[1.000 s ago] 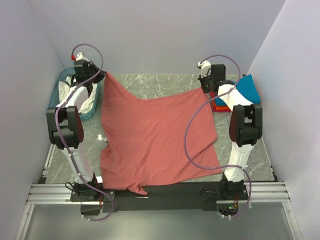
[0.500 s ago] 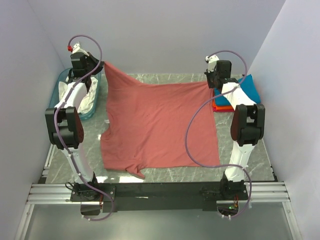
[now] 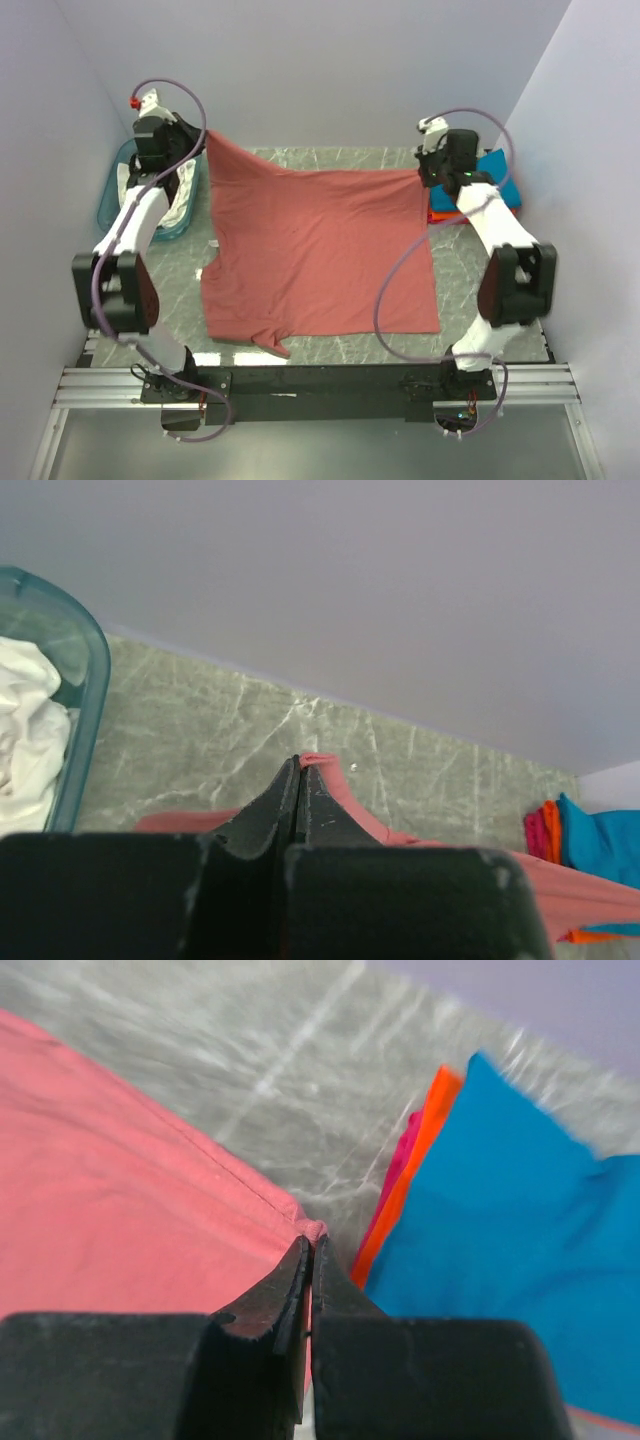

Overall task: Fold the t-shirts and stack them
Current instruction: Flatten the tshirt out

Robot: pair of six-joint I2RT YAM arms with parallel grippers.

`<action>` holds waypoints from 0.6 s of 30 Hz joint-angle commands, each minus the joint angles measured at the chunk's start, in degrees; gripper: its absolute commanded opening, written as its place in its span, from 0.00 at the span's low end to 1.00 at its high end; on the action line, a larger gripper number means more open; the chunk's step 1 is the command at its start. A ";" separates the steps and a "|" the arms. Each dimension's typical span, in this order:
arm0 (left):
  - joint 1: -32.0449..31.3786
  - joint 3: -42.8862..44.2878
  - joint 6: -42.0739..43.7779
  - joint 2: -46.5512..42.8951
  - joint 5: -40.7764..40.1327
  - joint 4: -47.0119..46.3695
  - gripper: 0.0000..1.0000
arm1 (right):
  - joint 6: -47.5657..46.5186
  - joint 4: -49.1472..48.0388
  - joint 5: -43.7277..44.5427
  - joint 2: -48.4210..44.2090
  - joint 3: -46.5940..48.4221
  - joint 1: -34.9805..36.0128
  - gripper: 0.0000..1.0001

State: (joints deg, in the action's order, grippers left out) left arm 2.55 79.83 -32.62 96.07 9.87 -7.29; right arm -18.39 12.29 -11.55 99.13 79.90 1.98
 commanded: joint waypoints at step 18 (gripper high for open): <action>-0.61 11.56 -2.36 -53.71 -11.63 1.92 0.00 | 0.11 25.84 -4.53 -43.94 39.16 -0.31 0.00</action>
State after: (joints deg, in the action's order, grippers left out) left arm 1.96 90.37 -33.21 40.32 -0.49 -8.67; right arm -19.44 30.79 -16.40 53.39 113.73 1.98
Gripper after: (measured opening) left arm 0.012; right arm 0.017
